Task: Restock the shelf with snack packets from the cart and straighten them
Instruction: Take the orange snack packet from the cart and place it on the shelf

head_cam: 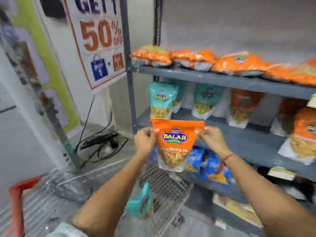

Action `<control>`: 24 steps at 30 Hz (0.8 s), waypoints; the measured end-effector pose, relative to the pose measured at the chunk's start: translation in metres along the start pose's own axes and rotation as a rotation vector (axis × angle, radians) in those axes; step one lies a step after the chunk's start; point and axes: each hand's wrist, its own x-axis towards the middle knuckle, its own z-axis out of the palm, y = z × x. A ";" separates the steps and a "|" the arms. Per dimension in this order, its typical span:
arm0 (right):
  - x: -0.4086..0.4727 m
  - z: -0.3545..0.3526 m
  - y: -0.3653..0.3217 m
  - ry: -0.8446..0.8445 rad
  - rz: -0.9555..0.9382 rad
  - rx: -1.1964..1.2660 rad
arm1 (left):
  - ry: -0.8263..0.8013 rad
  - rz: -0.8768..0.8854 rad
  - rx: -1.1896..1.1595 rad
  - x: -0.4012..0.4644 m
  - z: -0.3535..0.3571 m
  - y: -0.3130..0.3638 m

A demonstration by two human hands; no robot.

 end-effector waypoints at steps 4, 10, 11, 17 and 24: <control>0.001 -0.063 -0.074 0.144 -0.079 0.034 | -0.043 0.096 -0.042 0.025 -0.001 0.092; -0.013 -0.129 -0.121 0.346 -0.116 0.110 | -0.168 0.118 -0.197 0.019 0.017 0.188; -0.016 -0.136 -0.122 0.358 -0.109 0.119 | -0.185 0.115 -0.207 0.019 0.023 0.193; -0.026 -0.169 -0.102 0.414 -0.053 0.141 | -0.255 0.090 -0.229 0.010 0.059 0.204; -0.010 -0.206 -0.037 0.459 0.066 0.104 | -0.337 0.007 -0.193 0.008 0.140 0.187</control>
